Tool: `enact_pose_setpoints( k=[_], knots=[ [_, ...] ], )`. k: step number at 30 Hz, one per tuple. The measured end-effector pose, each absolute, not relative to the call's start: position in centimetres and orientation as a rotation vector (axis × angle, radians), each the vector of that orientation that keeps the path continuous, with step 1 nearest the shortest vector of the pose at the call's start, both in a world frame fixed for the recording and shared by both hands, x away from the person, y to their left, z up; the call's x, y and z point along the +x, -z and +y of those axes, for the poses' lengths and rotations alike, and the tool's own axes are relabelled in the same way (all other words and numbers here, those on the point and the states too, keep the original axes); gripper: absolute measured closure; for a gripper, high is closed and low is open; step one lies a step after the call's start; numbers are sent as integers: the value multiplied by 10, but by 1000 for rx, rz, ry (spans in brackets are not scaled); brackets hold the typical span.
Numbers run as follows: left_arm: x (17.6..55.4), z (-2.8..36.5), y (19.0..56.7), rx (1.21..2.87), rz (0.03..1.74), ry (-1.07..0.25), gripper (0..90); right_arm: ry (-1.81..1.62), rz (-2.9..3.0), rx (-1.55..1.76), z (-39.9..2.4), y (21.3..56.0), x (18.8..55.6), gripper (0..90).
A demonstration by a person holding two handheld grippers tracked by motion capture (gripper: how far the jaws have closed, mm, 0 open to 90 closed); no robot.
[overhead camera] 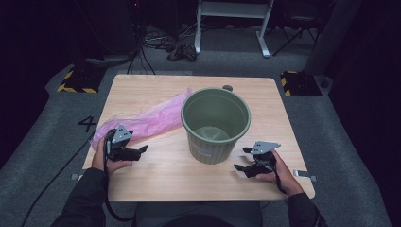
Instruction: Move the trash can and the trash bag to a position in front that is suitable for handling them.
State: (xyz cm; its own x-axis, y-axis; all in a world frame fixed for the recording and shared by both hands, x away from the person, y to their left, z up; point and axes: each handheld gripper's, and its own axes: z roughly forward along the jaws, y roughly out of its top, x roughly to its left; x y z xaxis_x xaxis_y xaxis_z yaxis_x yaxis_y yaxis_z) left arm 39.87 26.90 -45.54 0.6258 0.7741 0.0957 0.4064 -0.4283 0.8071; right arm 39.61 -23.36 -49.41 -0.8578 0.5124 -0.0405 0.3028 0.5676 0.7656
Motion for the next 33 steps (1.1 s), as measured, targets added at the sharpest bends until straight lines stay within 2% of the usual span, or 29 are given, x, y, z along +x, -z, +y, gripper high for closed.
enact_pose_setpoints(
  k=[2, 4, 5, 7, 12, 14, 16, 22, 28, 33],
  knots=[
    [410, 270, 453, 2083, 940, -596, 171, -1169, 2547, 677, -234, 495, 396, 192],
    [419, 273, 454, 2126, 967, -639, 236, -1164, 2548, 678, -234, 495, 396, 193],
    [424, 277, 455, 2131, 990, -644, 240, -1165, 2547, 679, -234, 495, 396, 193],
    [431, 288, 457, 2120, 1031, -605, 275, -1177, 2544, 677, -234, 495, 396, 192],
    [438, 312, 466, 2106, 1156, -524, 287, -1188, 2537, 671, -230, 495, 396, 192],
    [438, 318, 468, 2083, 1175, -471, 325, -1199, 2526, 674, -229, 494, 396, 192],
    [440, 321, 472, 2087, 1170, -415, 376, -1200, 2512, 679, -228, 492, 395, 192],
    [443, 310, 486, 2241, 1155, -380, 517, -1223, 2492, 667, -223, 489, 395, 192],
    [442, 305, 486, 2225, 1114, -313, 646, -1223, 2487, 672, -223, 489, 396, 193],
    [436, 290, 485, 2230, 1067, -240, 666, -1234, 2467, 684, -222, 487, 396, 195]
  ],
)
